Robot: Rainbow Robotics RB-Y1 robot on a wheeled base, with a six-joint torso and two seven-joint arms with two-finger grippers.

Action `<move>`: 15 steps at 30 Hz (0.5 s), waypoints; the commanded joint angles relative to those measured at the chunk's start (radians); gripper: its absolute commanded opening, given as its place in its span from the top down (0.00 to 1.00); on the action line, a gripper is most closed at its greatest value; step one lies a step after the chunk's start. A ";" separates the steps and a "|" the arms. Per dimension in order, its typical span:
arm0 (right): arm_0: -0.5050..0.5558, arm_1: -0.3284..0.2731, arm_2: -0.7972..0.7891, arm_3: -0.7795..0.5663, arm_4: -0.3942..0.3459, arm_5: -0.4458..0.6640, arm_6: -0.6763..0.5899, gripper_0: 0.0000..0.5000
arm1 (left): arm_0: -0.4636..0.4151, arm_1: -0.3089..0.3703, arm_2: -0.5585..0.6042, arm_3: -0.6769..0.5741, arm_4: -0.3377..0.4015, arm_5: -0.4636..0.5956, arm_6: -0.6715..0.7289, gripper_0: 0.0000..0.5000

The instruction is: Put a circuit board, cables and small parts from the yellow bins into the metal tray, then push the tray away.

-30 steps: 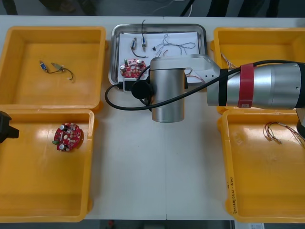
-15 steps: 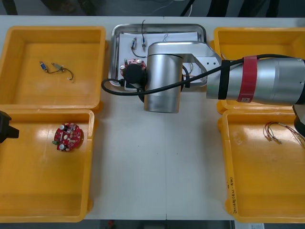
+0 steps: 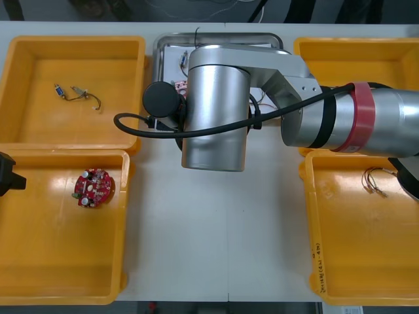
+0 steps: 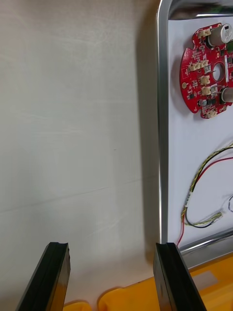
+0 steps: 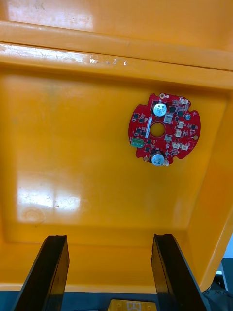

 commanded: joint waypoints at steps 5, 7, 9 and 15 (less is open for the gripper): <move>0.129 0.003 -0.161 -0.229 0.023 0.190 -0.161 0.00 | 0.017 0.042 0.026 -0.024 -0.004 0.007 -0.062 0.00; 0.161 0.003 -0.189 -0.269 0.027 0.232 -0.192 0.00 | 0.017 0.042 0.026 -0.024 -0.004 0.007 -0.062 0.00; 0.205 0.004 -0.235 -0.318 0.027 0.268 -0.221 0.00 | 0.017 0.042 0.026 -0.024 -0.004 0.007 -0.062 0.00; 0.293 0.006 -0.347 -0.404 0.029 0.268 -0.246 0.00 | 0.017 0.042 0.026 -0.024 -0.004 0.007 -0.062 0.00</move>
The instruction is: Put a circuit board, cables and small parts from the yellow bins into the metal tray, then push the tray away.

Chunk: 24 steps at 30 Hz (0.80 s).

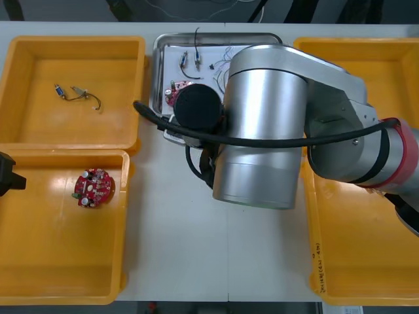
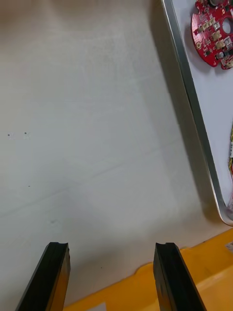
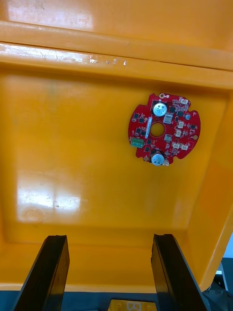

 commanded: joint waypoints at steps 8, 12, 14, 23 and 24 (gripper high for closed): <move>0.194 0.006 -0.263 -0.183 0.030 0.007 -0.058 0.00 | 0.016 0.042 0.026 -0.024 -0.004 0.007 -0.062 0.00; 0.268 -0.006 -0.355 -0.232 0.030 0.007 -0.063 0.00 | 0.016 0.042 0.026 -0.024 -0.004 0.007 -0.062 0.00; 0.301 -0.014 -0.400 -0.244 0.030 0.007 -0.064 0.00 | 0.016 0.042 0.026 -0.024 -0.004 0.007 -0.062 0.00; 0.426 -0.054 -0.615 -0.256 0.007 0.007 -0.069 0.00 | 0.016 0.042 0.026 -0.024 -0.004 0.007 -0.062 0.00; 0.441 -0.063 -0.642 -0.256 -0.001 0.007 -0.069 0.00 | 0.016 0.042 0.026 -0.024 -0.004 0.007 -0.062 0.00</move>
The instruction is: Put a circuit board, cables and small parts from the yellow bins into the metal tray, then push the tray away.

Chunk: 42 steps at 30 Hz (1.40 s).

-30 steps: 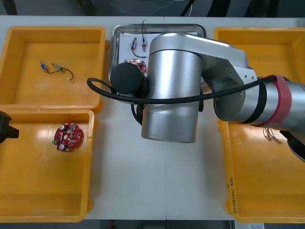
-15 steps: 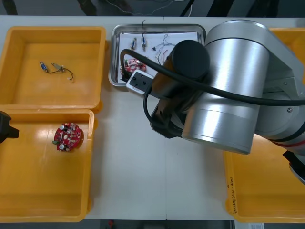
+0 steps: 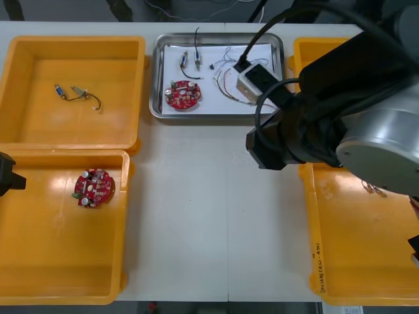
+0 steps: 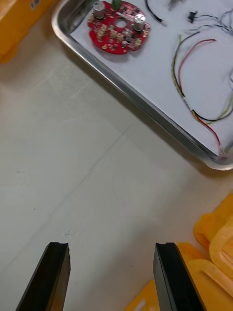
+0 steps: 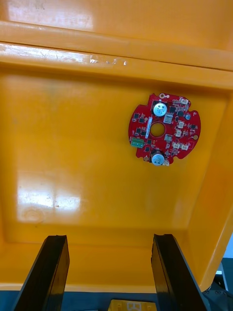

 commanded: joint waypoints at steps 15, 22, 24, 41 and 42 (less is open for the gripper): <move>0.226 -0.130 -0.472 0.036 -0.089 0.003 -0.038 0.00 | 0.016 0.042 0.026 -0.024 -0.004 0.007 -0.062 0.00; 0.263 -0.146 -0.590 0.103 -0.082 0.003 -0.029 0.00 | 0.016 0.042 0.026 -0.024 -0.004 0.007 -0.062 0.00; 0.280 -0.156 -0.626 0.120 -0.082 0.003 -0.023 0.00 | 0.016 0.042 0.026 -0.024 -0.004 0.007 -0.062 0.00; 0.404 -0.186 -0.718 0.187 -0.076 0.003 0.017 0.00 | 0.016 0.042 0.026 -0.024 -0.004 0.007 -0.062 0.00; 0.404 -0.185 -0.719 0.200 -0.087 0.003 0.019 0.00 | 0.016 0.042 0.026 -0.024 -0.004 0.007 -0.062 0.00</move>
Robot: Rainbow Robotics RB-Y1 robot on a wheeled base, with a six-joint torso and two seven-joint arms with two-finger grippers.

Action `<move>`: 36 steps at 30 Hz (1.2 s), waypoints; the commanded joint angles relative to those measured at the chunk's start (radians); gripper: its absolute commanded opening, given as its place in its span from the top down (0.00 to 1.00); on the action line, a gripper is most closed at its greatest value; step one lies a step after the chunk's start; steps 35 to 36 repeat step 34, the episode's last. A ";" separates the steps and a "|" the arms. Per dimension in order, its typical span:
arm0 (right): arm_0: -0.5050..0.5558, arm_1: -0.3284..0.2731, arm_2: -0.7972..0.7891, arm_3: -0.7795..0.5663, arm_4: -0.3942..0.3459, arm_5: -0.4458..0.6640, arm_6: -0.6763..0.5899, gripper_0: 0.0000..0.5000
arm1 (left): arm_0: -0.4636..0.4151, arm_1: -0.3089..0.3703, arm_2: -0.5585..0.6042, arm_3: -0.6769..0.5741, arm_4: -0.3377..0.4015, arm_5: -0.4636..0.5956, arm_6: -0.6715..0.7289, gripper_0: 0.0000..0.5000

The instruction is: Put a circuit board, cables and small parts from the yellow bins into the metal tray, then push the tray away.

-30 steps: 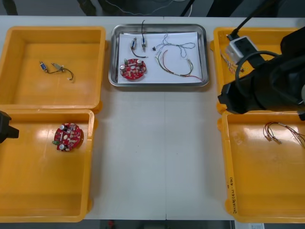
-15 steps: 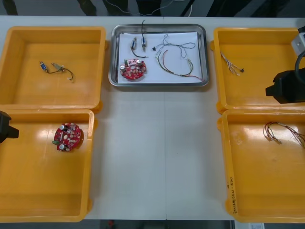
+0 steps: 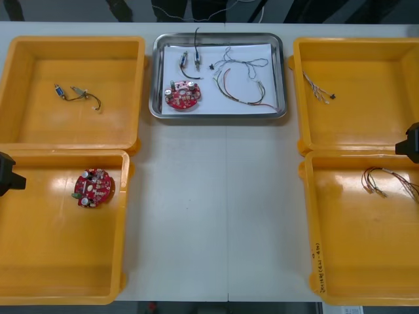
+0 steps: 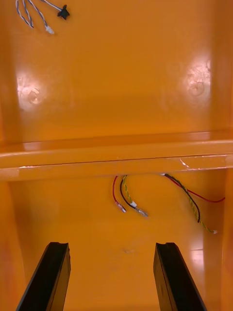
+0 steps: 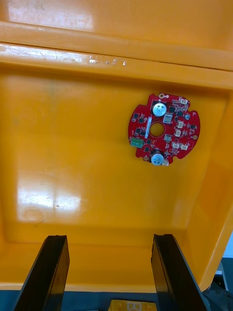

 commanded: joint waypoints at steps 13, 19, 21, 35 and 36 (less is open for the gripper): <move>0.009 -0.034 -0.041 0.076 -0.042 0.003 0.020 0.00 | 0.016 0.042 0.026 -0.024 -0.004 0.007 -0.062 0.00; 0.009 -0.034 -0.041 0.076 -0.047 0.003 0.021 0.00 | 0.016 0.042 0.026 -0.024 -0.004 0.007 -0.062 0.00; 0.010 -0.034 -0.041 0.076 -0.048 0.003 0.023 0.00 | 0.016 0.042 0.026 -0.024 -0.004 0.007 -0.062 0.00; 0.012 -0.034 -0.039 0.075 -0.052 0.003 0.023 0.00 | 0.016 0.042 0.026 -0.024 -0.004 0.007 -0.062 0.00; 0.012 -0.034 -0.039 0.075 -0.052 0.003 0.023 0.00 | 0.016 0.042 0.026 -0.024 -0.004 0.007 -0.062 0.00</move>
